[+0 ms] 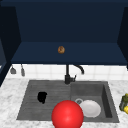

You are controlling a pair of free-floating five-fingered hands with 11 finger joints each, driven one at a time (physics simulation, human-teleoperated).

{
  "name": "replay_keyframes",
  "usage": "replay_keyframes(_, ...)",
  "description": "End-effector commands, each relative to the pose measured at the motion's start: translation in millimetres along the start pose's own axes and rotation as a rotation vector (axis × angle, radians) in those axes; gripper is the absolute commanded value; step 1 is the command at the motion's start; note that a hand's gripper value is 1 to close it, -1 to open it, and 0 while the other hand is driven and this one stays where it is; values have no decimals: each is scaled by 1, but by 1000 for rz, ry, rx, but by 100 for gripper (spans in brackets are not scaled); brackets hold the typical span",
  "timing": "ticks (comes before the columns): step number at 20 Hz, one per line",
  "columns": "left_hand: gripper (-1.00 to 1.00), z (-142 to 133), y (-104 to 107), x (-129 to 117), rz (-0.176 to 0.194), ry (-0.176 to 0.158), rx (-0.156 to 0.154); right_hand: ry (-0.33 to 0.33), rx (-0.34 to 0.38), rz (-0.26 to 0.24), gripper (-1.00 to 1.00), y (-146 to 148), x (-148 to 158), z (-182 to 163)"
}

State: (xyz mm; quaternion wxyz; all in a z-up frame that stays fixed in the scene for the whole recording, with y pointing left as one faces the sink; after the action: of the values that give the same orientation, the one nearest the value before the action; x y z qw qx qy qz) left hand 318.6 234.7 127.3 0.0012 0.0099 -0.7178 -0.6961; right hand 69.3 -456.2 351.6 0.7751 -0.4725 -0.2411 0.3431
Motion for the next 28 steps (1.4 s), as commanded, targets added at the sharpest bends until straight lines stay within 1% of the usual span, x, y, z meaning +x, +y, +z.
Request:
replay_keyframes(1, 0, 0, 0, 0, 0, 0, 0, -90, -22, 15, 100, -5, -6, -10)
replay_keyframes(2, 0, 0, 0, 0, 0, 0, 0, -93, -19, 18, 100, -6, -8, -12)
replay_keyframes(6, 0, 0, 0, 0, 0, 0, 0, -87, -19, 2, 100, -10, -15, -28)
replay_keyframes(11, 0, 0, 0, 0, 0, 0, 0, -109, -18, -9, 100, -15, -23, -48)
replay_keyframes(13, 0, 0, 0, 0, 0, 0, 0, -111, -19, -20, 100, -19, -28, -57)
replay_keyframes(15, 0, 0, 0, 0, 0, 0, 0, -88, -19, -45, 100, -28, -38, -73)
replay_keyframes(17, 0, 0, 0, 0, 0, 0, 0, -102, 23, -27, 100, -23, -40, -83)
replay_keyframes(23, 0, 0, 0, 0, 0, 0, 0, -120, 14, -12, 100, -28, -50, -118)
replay_keyframes(26, 0, 0, 0, 0, 0, 0, 0, -139, 28, 19, 100, -16, -47, -137)
replay_keyframes(28, 0, 0, 0, 0, 0, 0, 0, -135, 28, 44, 100, -9, -44, -152)
